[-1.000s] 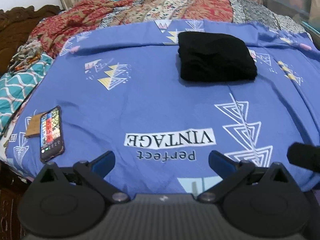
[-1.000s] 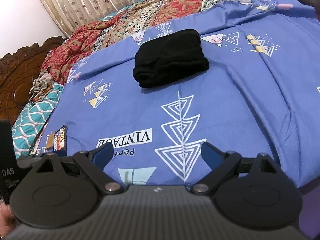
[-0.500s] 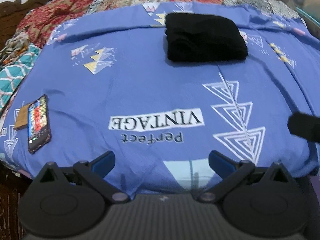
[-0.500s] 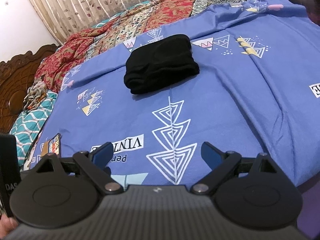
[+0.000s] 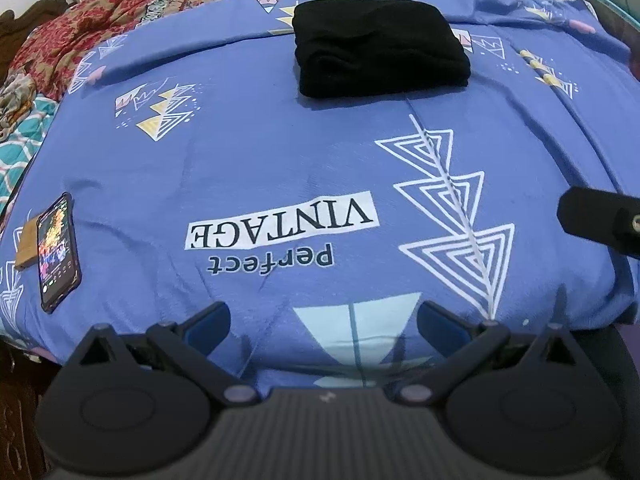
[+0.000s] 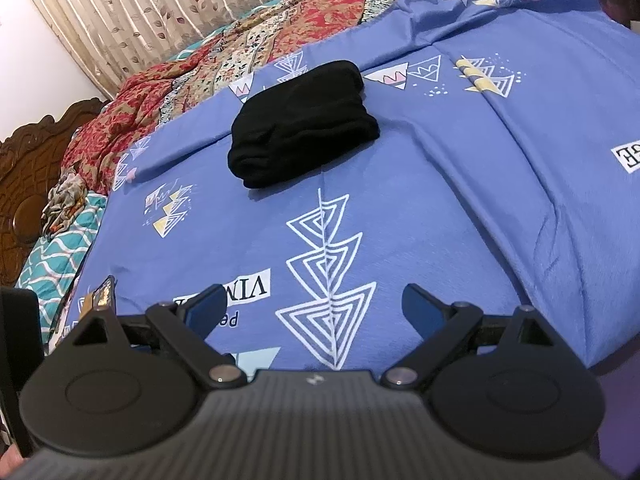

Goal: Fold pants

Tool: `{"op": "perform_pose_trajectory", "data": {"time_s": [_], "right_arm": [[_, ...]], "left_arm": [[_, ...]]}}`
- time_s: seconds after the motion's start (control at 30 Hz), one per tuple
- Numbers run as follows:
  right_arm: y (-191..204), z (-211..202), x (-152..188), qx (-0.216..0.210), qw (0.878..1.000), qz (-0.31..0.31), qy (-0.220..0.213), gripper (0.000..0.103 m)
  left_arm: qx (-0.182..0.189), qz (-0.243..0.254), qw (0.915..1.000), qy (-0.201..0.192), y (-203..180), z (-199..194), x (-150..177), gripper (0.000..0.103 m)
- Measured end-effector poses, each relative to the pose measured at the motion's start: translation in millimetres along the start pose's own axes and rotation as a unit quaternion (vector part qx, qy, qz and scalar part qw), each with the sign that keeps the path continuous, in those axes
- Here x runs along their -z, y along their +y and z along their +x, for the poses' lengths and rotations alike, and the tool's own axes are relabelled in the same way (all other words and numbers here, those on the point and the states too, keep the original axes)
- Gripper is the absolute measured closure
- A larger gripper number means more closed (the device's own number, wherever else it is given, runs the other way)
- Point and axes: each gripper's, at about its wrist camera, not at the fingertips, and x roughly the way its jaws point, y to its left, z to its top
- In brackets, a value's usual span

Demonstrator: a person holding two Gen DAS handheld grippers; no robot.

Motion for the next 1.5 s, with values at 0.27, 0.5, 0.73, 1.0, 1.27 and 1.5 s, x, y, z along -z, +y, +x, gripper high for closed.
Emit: {"op": "perform_pose_trajectory", "data": {"time_s": [0.27, 0.5, 0.73, 1.0, 1.27, 1.5], "right_arm": [[-10, 3, -3, -0.003, 1.000, 0.010, 0.008, 0.007], [-14, 5, -5, -0.006, 1.000, 0.012, 0.015, 0.007], [-13, 7, -6, -0.007, 1.000, 0.008, 0.022, 0.007], [-13, 9, -6, -0.008, 1.000, 0.006, 0.029, 0.007], [-12, 9, -5, -0.008, 0.999, 0.006, 0.032, 0.007], [-11, 9, -4, -0.008, 0.999, 0.007, 0.032, 0.007]], "left_arm": [[-0.004, 0.006, 0.9999, 0.011, -6, 5, -2, 0.000], [-0.003, 0.001, 0.9997, 0.023, -4, 8, -1, 0.000], [0.001, -0.003, 0.9996, 0.030, -2, 10, 0, 0.000], [0.007, -0.009, 0.9993, 0.036, 2, 11, 2, 0.000], [0.008, -0.013, 0.9990, 0.041, 3, 12, 3, 0.000], [0.008, -0.014, 0.9990, 0.043, 3, 13, 3, 0.000]]}}
